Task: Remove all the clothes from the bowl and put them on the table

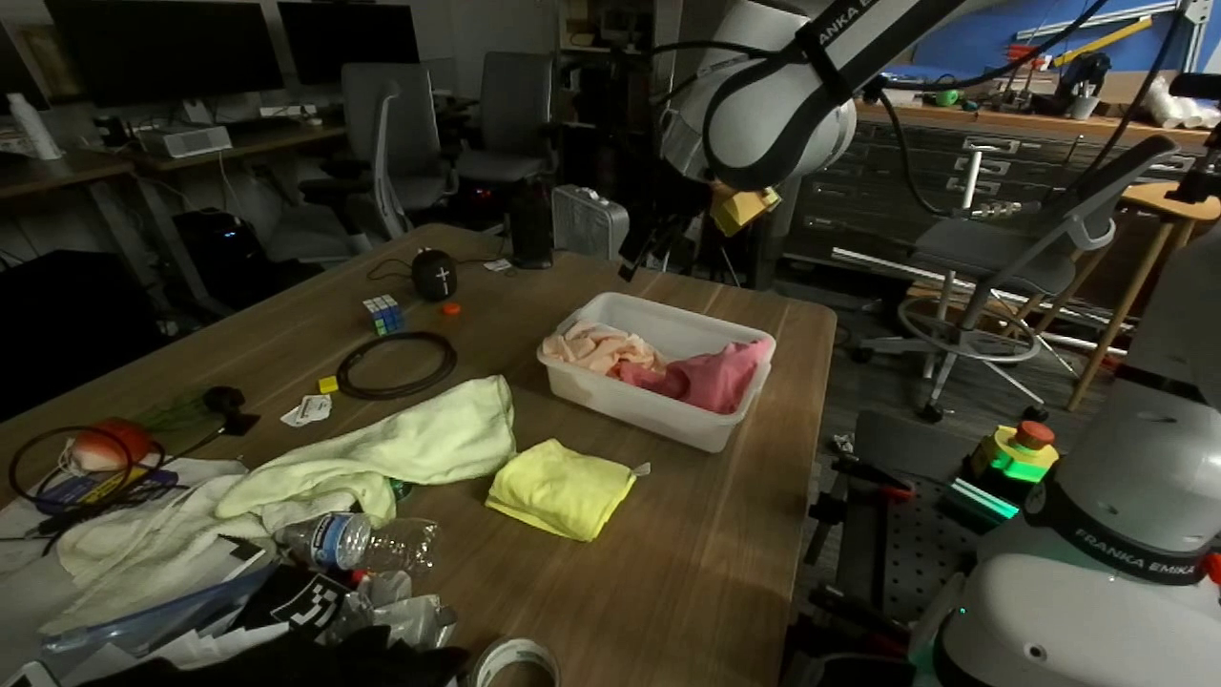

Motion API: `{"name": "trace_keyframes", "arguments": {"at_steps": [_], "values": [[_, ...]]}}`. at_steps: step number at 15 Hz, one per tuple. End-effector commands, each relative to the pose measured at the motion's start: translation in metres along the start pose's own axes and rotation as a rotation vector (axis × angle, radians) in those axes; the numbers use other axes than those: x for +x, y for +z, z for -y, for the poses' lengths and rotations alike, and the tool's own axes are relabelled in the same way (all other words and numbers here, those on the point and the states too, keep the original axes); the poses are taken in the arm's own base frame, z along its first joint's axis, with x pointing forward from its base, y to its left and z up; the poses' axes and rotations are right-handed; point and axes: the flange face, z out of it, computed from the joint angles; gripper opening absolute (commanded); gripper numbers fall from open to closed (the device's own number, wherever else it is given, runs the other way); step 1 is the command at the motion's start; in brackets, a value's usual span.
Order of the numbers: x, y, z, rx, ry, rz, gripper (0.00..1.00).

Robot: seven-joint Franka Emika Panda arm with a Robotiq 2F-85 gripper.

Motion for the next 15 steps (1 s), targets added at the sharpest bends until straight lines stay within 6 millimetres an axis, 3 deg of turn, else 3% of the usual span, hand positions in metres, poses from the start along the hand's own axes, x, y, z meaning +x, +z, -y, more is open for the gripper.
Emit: {"name": "trace_keyframes", "arguments": {"at_steps": [1,5,10,15], "values": [[-0.003,0.021,-0.035,-0.076,0.046,0.064,1.00],[-0.022,0.045,-0.061,-0.131,0.063,0.253,1.00],[-0.033,0.071,-0.058,-0.078,0.090,0.487,1.00],[-0.026,0.103,-0.058,-0.073,0.135,0.543,1.00]]}}
